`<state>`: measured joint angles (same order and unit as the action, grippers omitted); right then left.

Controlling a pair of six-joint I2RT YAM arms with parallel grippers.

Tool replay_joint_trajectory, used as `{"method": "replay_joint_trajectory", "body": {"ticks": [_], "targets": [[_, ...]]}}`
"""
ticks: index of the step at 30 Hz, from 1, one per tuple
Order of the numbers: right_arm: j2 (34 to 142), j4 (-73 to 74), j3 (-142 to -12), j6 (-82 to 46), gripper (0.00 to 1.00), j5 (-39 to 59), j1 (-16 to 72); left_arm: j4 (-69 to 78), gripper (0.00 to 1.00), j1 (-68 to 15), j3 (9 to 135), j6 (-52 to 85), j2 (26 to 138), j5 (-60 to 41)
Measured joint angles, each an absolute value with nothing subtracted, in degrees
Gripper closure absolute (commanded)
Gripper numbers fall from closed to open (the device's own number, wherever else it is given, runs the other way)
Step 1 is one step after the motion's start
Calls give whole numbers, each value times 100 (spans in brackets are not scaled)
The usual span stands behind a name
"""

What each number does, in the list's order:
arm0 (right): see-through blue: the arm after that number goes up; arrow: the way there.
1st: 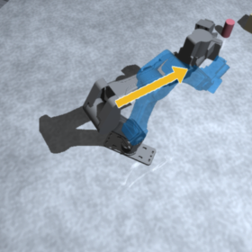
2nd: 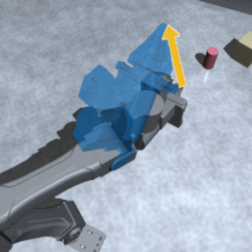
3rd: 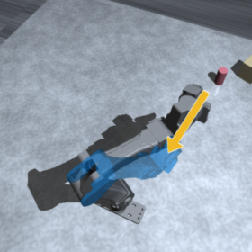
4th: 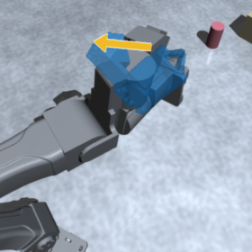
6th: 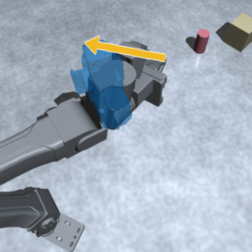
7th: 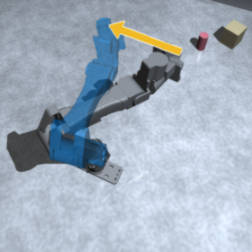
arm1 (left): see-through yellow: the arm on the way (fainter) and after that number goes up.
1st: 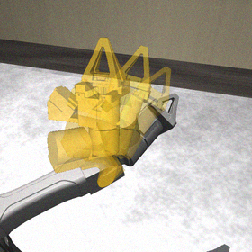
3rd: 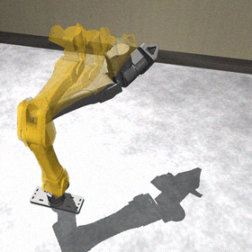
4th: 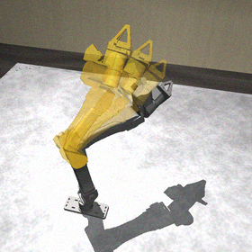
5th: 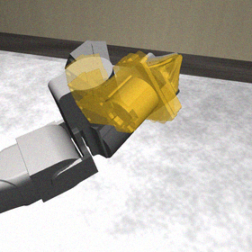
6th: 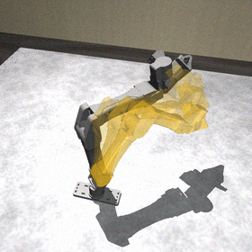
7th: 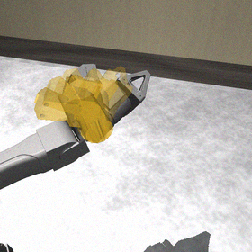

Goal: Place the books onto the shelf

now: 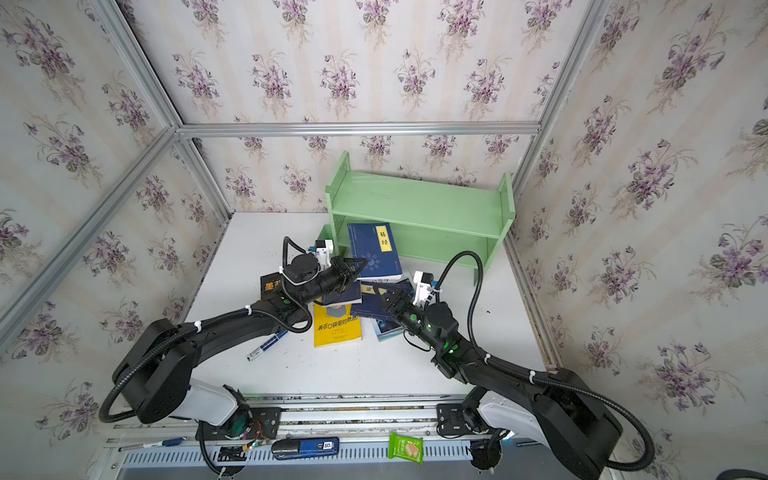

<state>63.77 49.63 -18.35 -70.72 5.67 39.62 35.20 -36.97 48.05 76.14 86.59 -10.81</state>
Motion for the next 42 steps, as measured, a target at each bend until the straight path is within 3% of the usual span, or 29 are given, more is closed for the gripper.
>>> {"method": "replay_joint_trajectory", "body": {"ticks": [18,28,32,38,42], "targets": [[8034,7089,-1949,-7371,33,19,3745,4451,83,-4016,4578,8423,8912,-869],[8558,7693,-2320,-7754,64,508,3496,4598,79,-4007,4491,8497,8847,-976],[8635,7802,-2327,-7867,76,580,3426,4563,72,-4007,4491,8447,8831,-1063],[8779,7793,-2357,-8012,84,1015,3155,4576,40,-3981,4372,8315,8766,-1194],[8790,7688,-2386,-8208,86,1710,2565,4484,36,-3774,4331,8101,8750,-1444]]}}
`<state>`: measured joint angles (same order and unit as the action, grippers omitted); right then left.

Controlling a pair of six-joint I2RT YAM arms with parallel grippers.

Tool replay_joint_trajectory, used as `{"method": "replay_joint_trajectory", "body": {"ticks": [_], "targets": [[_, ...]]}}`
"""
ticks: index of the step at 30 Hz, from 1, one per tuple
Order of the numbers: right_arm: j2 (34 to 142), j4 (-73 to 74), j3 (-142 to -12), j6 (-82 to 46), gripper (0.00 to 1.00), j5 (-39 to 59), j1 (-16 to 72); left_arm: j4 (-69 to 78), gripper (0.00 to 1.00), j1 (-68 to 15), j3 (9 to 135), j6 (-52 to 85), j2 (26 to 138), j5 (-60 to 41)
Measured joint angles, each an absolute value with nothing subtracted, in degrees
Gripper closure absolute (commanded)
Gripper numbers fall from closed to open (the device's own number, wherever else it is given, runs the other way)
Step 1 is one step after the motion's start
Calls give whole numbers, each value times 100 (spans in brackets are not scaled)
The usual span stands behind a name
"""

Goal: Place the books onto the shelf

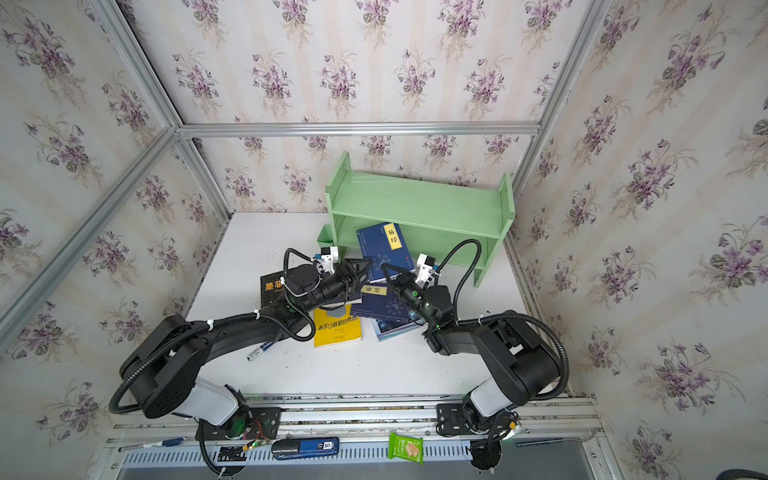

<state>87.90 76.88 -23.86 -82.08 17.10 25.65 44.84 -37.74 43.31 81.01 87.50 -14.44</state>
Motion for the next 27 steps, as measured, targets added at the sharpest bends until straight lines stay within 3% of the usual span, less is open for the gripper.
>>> {"method": "replay_joint_trajectory", "body": {"ticks": [5,13,17,27], "targets": [[8689,7570,-2464,-8429,86,3131,1968,3970,33,-3376,4442,7640,8750,-1898],[7975,6414,-2545,-8173,86,4276,1669,3474,34,-3111,5094,6840,8877,-2620],[7465,5476,-2735,-7717,87,4482,1653,3378,51,-3083,5240,6694,9072,-2816],[6823,3889,-2917,-7041,85,4530,1592,4252,78,-3087,5046,7065,9467,-3098]]}}
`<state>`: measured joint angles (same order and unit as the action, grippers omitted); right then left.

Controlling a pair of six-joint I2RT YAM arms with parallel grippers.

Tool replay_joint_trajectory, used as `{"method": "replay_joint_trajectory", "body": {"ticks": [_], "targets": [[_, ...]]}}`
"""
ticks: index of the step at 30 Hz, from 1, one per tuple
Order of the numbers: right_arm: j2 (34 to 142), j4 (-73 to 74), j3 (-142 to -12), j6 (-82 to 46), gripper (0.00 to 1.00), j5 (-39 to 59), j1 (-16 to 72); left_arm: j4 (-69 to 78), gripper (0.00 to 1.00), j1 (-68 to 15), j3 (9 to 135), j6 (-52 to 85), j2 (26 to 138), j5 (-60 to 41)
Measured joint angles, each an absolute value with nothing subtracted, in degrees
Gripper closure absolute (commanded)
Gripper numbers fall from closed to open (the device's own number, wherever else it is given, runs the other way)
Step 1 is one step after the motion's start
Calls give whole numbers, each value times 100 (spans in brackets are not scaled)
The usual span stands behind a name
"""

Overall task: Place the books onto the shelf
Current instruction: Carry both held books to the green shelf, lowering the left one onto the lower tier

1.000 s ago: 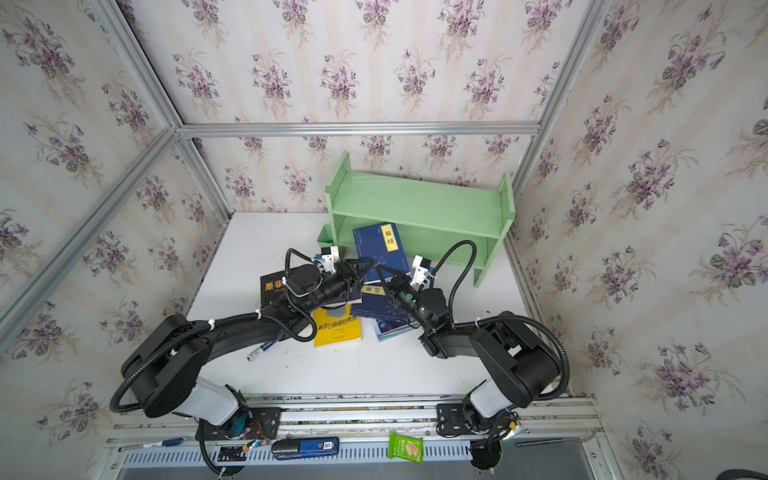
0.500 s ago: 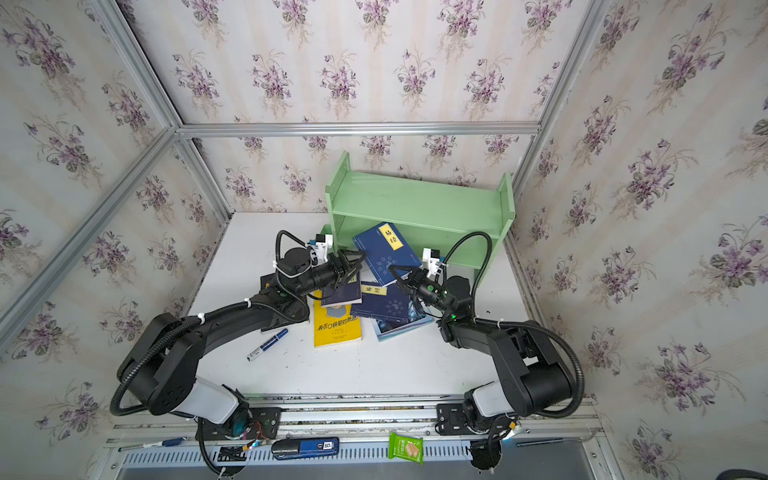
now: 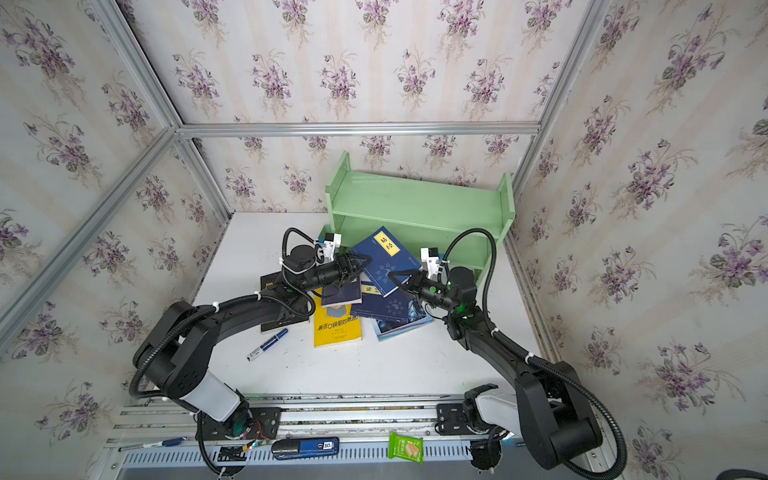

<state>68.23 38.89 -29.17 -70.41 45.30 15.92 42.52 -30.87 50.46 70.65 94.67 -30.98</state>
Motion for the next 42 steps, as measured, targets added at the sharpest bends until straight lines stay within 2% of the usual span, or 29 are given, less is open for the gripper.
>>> {"method": "replay_joint_trajectory", "body": {"ticks": [4,8,11,16,21,31,33,36,42], "targets": [[6790,3756,-2805,-7048,77,4495,1575,5409,88,-3107,4877,7660,9802,-3205],[6775,3778,-2591,-7076,56,4320,1584,6152,92,-3118,4460,8025,9887,-2998],[6775,3922,-2324,-7264,48,4064,1588,6423,93,-3118,4270,8162,9902,-2626],[6845,4246,-2158,-7456,45,3603,1833,6772,95,-3179,4228,8302,10016,-2097],[7349,4613,-2370,-7529,42,3225,2263,7236,97,-3277,4130,8490,10230,-1457],[8820,6617,-2491,-8171,57,2700,2552,7277,96,-3354,4163,8606,10370,-744],[9072,7035,-2469,-8263,62,2569,2552,7266,96,-3365,4163,8602,10403,-628],[9480,7481,-2574,-8396,76,2414,2550,7231,95,-3367,4163,8604,10495,-521],[9867,7754,-2797,-8444,85,2182,2534,7190,92,-3367,4226,8672,10667,-355]]}}
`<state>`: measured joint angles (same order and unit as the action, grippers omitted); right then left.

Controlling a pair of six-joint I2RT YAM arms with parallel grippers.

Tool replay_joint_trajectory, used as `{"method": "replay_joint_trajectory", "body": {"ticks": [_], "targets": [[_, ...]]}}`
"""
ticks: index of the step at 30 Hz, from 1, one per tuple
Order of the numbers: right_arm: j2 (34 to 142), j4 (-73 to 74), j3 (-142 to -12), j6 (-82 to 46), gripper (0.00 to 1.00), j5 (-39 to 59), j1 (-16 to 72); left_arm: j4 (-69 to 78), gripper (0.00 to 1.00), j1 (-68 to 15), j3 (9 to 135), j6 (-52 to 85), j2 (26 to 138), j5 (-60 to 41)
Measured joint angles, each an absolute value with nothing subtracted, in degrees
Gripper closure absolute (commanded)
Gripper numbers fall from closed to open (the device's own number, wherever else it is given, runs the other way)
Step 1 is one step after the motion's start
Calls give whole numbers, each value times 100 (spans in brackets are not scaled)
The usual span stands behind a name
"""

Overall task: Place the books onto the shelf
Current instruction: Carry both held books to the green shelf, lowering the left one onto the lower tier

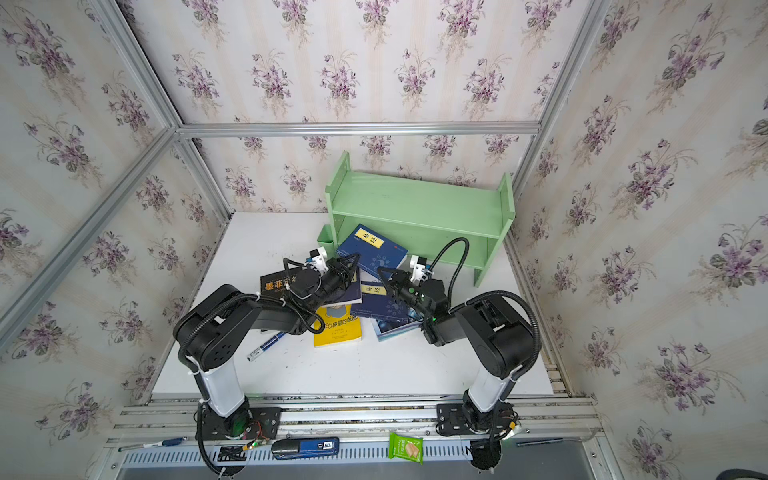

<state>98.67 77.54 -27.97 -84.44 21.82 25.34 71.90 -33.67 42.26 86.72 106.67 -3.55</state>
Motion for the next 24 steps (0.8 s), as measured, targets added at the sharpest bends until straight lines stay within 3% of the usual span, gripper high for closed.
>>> {"method": "replay_joint_trajectory", "body": {"ticks": [9,13,24], "targets": [[10112,7384,-3299,-8241,91,2445,2123,6772,73,-3273,4493,8685,10691,-353],[10237,6737,-3721,-8053,90,2532,1828,6630,59,-3140,4550,8641,10678,-460],[10562,5030,-4993,-7299,90,3638,1507,5798,46,-2689,4075,8062,9968,-615]]}}
